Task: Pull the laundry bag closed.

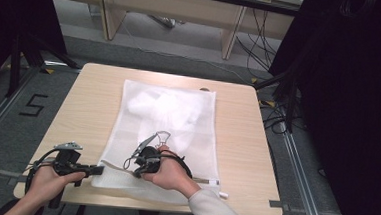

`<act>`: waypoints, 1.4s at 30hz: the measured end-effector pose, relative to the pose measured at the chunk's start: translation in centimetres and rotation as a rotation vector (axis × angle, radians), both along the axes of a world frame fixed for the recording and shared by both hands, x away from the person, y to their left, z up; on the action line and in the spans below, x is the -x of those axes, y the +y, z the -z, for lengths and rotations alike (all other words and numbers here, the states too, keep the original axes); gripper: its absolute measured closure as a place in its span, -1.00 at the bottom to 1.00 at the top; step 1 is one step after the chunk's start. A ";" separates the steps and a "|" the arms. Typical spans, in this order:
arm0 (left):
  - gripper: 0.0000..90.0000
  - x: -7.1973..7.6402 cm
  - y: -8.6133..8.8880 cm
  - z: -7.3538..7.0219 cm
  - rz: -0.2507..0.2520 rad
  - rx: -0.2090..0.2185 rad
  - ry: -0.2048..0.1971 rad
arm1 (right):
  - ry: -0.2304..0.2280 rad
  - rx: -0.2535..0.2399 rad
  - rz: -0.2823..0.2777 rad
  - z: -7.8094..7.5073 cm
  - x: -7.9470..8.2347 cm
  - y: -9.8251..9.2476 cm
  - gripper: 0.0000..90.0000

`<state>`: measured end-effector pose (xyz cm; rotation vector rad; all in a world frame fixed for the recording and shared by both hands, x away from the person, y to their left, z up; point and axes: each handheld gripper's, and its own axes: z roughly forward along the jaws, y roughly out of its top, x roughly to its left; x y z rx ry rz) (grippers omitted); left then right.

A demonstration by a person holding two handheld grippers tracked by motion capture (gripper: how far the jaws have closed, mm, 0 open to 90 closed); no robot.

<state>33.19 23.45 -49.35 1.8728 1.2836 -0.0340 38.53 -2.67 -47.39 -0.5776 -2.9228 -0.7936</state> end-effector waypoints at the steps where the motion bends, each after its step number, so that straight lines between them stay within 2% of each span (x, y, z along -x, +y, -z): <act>1: 0.91 0.0 0.0 0.0 0.000 0.002 0.002 | 0.001 0.002 0.000 0.0 0.0 -0.1 0.95; 18: 0.91 0.0 -0.1 0.0 0.000 -0.009 0.002 | 0.015 0.012 0.021 -0.2 0.0 -1.1 0.95; 24: 0.91 0.0 -0.1 0.0 0.005 -0.010 0.001 | 0.015 0.019 0.008 -0.1 -0.1 -1.2 0.95; 26: 0.91 0.0 -0.1 0.0 0.007 -0.010 0.001 | 0.028 0.016 0.025 -0.2 -0.1 -1.3 0.95; 31: 0.91 0.0 -0.1 0.0 0.008 -0.008 0.001 | 0.025 0.011 0.011 -0.3 -0.1 -1.5 0.95; 37: 0.91 0.0 -0.1 0.0 0.005 -0.011 0.002 | 0.022 0.026 0.040 -0.4 -0.1 -1.7 0.95; 42: 0.91 0.0 -0.1 0.0 0.007 -0.010 0.002 | 0.018 0.025 0.036 -0.5 -0.2 -2.2 0.95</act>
